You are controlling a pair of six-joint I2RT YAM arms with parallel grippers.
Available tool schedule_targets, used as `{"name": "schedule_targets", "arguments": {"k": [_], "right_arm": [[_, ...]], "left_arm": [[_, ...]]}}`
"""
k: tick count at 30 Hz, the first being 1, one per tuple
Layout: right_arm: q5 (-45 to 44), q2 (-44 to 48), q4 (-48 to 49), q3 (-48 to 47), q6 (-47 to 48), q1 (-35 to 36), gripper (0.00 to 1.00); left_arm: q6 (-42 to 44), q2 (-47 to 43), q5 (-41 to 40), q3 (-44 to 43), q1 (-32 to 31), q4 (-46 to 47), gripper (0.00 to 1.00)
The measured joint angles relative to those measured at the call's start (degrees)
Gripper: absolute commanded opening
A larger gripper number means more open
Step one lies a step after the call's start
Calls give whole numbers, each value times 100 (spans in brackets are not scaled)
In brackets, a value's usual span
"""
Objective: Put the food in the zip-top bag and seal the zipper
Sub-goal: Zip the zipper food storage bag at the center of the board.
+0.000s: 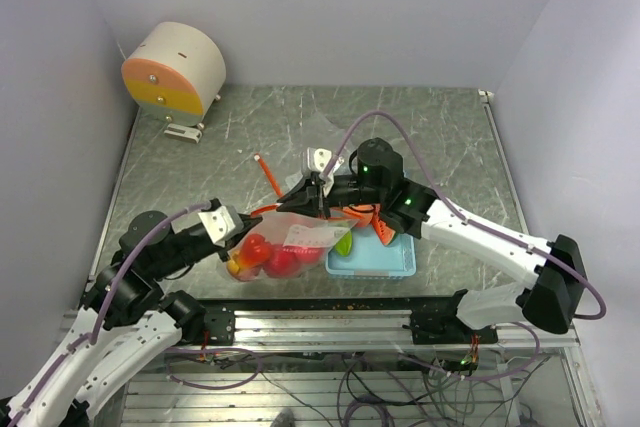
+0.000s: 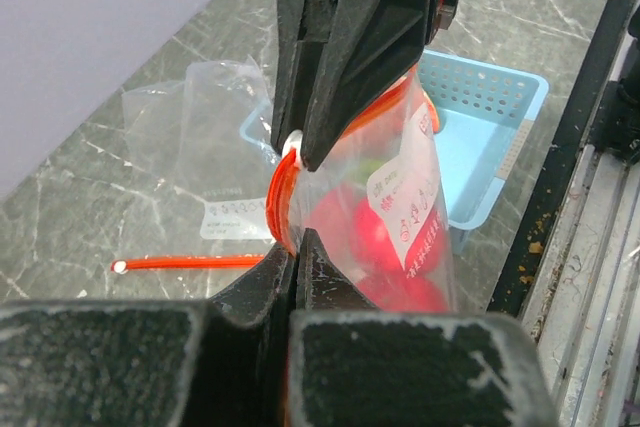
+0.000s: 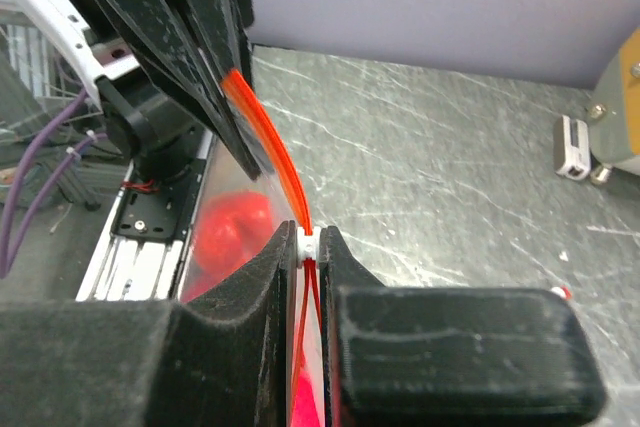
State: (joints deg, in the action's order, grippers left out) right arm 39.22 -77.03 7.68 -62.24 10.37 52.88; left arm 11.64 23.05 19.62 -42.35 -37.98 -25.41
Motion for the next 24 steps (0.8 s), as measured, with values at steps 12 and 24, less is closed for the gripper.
{"name": "schedule_targets", "arguments": {"k": [12,24], "right_arm": [[-310,238,-407,208,348,-562,0],[-398,286,-166,704,363,-1150,20]], "left_arm": [[2,-420,-1340,-564,0,-531,7],[-31,-1019,-2999,-831,-46,-890,7]]}}
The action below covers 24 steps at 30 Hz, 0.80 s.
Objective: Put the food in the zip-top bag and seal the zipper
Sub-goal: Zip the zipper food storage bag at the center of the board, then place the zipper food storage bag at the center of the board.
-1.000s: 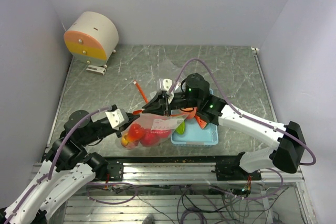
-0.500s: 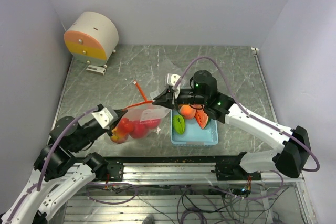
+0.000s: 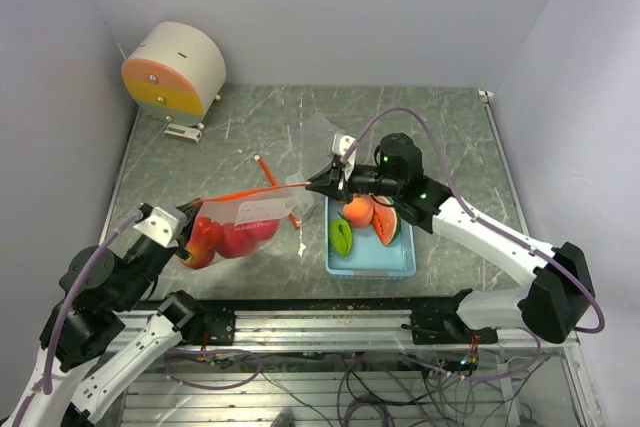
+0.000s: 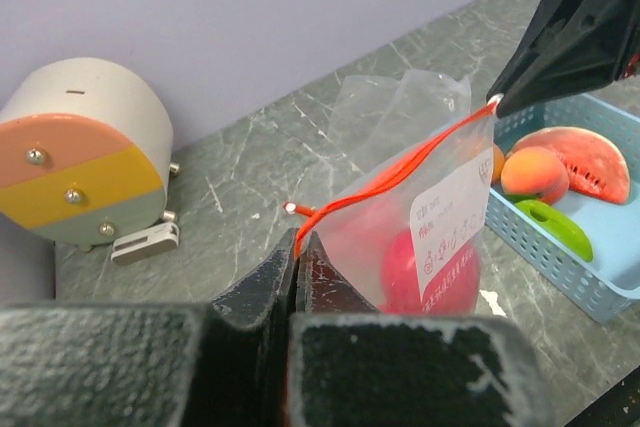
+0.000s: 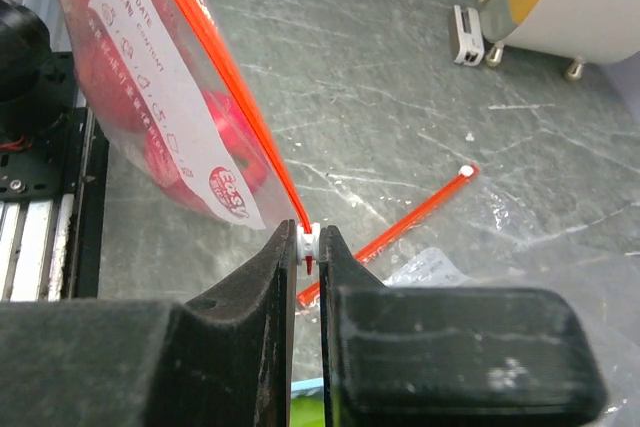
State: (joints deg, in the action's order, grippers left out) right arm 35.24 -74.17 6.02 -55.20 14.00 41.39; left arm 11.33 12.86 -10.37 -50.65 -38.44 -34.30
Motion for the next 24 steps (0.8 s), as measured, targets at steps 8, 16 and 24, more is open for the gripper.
{"name": "schedule_targets", "arguments": {"k": [8,16,24], "right_arm": [[-894,-162,9,-85,-708,-422,97],[-3200,-560,-439,-804,-1681,-420,100],[-4570,-1600,-942,-1414,-2122,-527,100]], "left_arm": [[-129,-48,-955,35,-2,179,7],[-859,680,-2719,339,-2,1207,7],[-1657,1556,-3279,780,-2,1974,95]]}}
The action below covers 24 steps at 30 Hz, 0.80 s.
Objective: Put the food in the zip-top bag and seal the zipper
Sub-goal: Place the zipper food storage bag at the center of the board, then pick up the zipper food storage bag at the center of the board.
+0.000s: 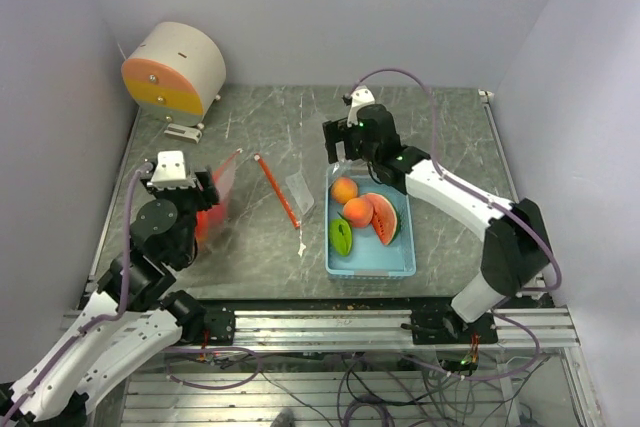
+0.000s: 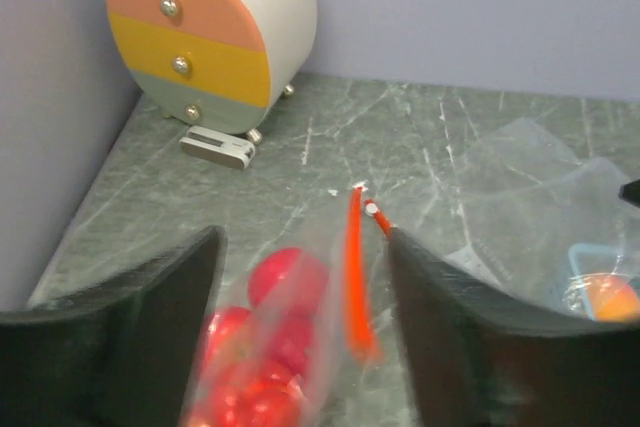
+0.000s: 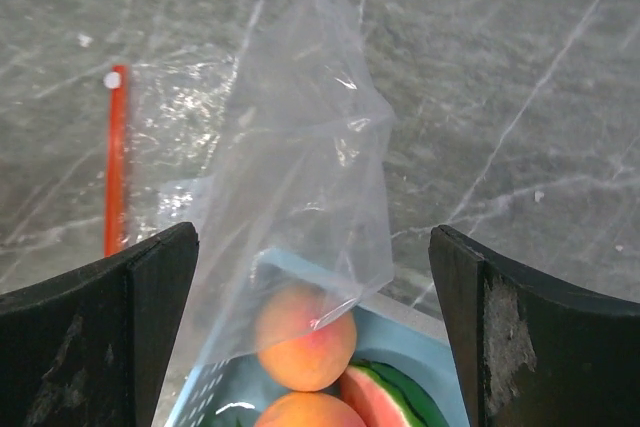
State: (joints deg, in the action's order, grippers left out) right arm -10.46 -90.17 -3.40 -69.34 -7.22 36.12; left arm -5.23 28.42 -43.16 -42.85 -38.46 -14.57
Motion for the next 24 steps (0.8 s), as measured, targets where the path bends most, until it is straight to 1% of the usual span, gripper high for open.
{"name": "schedule_targets", "arguments": {"k": [1,2,5,9,13,17,18,20,22,23,24], "right_arm": [[-59,-151,-74,-87,-52,-35,100],[-81,-280,-129,-153,-87,-70,100],[-83,-531,-164,-227,-184,-170,100],[0,-730,-186,-328,-234,-234,100],[219,-1014,-168,-570,-286,-243,100],[531,-1309,-166,-645,-352,-254,100],[566,-1405,-170,-671,-367,-260,98],[581,-1589,-188,-708,-396,-269,78],[579,-1705,-229,-710,-407,-275,50],[573,-1751,-254,-710,-435,-275,38],[575,-1764,-275,-708,-415,-278,29]], "left_arm": [[-26,28,9,37,0,15,99],[-114,42,37,81,0,24,100],[-236,-39,140,157,0,26,100],[-278,-378,319,190,0,81,100],[-313,-678,492,210,0,133,100],[-343,-758,557,254,0,120,99],[-356,-761,575,260,0,101,99],[-372,-767,605,280,0,90,99],[-382,-787,623,299,0,57,99],[-385,-804,632,317,0,52,99],[-387,-835,634,337,0,37,99]]}}
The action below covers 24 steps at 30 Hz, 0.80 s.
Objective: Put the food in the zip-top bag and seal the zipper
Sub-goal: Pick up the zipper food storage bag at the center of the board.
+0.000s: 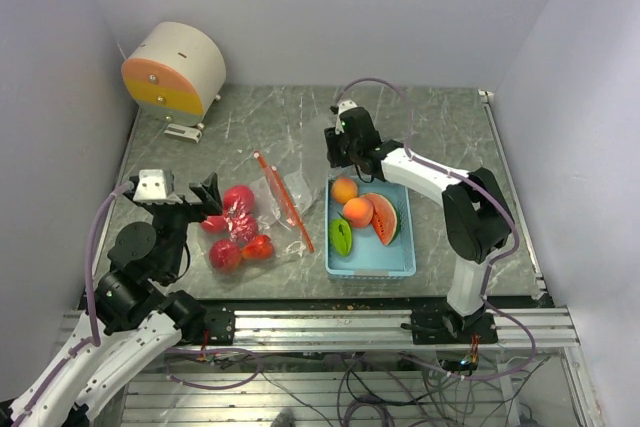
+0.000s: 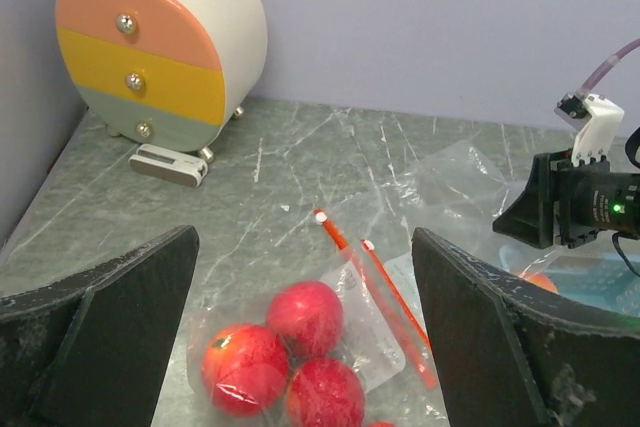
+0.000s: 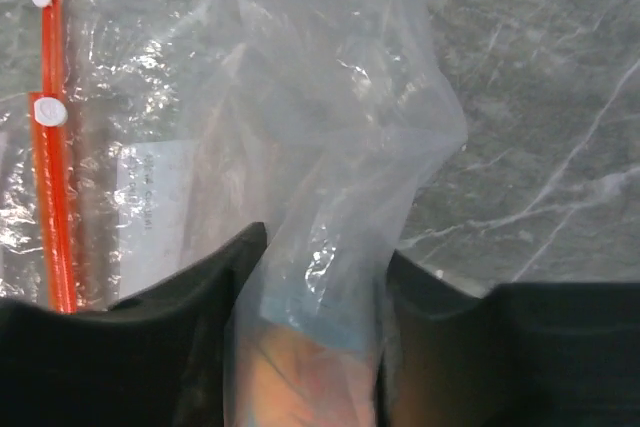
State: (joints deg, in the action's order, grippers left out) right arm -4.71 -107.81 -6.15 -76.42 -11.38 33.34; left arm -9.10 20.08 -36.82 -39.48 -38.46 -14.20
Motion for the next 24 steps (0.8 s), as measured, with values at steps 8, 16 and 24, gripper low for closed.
{"name": "schedule_targets", "arguments": {"k": [8,16,24], "right_arm": [[-330,396,-122,74,-66,-35,0],[581,2559,345,772,-498,-1047,0],[2564,3609,1259,1473,-1602,-1912,0]], "left_arm": [[-39,-136,15,68,0,-76,100],[-122,-201,614,68,0,-26,100],[-883,-734,1572,697,0,1152,97]]}}
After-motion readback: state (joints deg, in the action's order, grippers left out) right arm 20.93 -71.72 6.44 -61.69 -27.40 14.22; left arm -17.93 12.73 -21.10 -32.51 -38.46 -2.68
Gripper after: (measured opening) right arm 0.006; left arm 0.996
